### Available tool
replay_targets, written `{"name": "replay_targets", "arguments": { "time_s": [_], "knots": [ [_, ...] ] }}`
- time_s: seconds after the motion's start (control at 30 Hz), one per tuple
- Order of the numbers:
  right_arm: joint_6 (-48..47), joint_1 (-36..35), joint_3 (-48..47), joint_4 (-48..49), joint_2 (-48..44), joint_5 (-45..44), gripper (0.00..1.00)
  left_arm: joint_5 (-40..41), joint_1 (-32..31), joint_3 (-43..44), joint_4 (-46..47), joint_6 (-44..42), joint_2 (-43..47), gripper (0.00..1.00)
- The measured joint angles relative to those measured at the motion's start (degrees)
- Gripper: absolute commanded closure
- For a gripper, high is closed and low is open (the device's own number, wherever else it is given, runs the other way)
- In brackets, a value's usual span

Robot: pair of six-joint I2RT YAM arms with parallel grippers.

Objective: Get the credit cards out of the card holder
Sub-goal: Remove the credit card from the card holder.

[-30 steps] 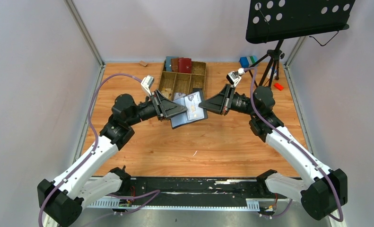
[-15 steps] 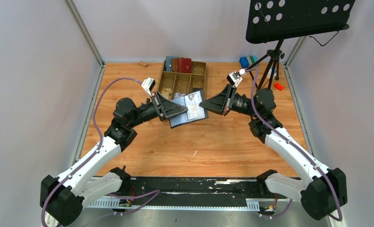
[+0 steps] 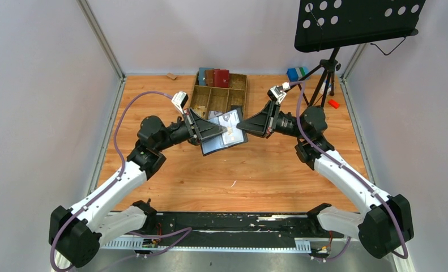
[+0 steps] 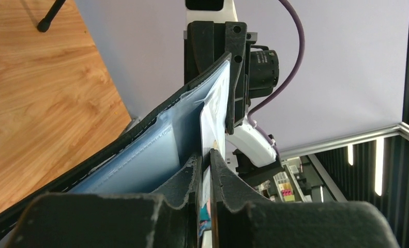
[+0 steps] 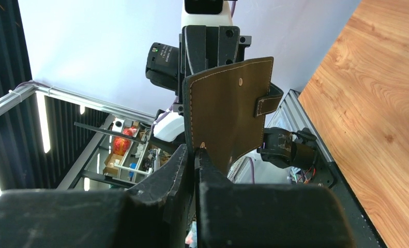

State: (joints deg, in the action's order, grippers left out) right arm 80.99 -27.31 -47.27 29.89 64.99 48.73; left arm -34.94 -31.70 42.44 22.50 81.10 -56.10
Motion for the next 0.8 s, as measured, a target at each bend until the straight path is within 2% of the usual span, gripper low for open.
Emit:
{"name": "replay_targets", "arguments": {
  "time_s": [0.1, 0.13, 0.5, 0.8],
  "knots": [
    [0.2, 0.07, 0.0, 0.04, 0.55, 0.17, 1.0, -0.15, -0.31, 0.92, -0.44, -0.5, -1.14, 0.99],
    [0.2, 0.15, 0.0, 0.04, 0.59, 0.15, 1.0, -0.15, -0.28, 1.14, -0.42, -0.59, -1.33, 1.0],
    [1.01, 2.16, 4.31, -0.28, -1.68, -0.79, 1.0, -0.7, -0.04, 1.14, -2.45, -1.55, -1.07, 1.0],
    [-0.28, 4.79, 4.7, -2.75, -3.39, -1.27, 1.0, -1.46, 2.93, 1.11, -7.02, -3.74, 1.09, 1.0]
  ]
}}
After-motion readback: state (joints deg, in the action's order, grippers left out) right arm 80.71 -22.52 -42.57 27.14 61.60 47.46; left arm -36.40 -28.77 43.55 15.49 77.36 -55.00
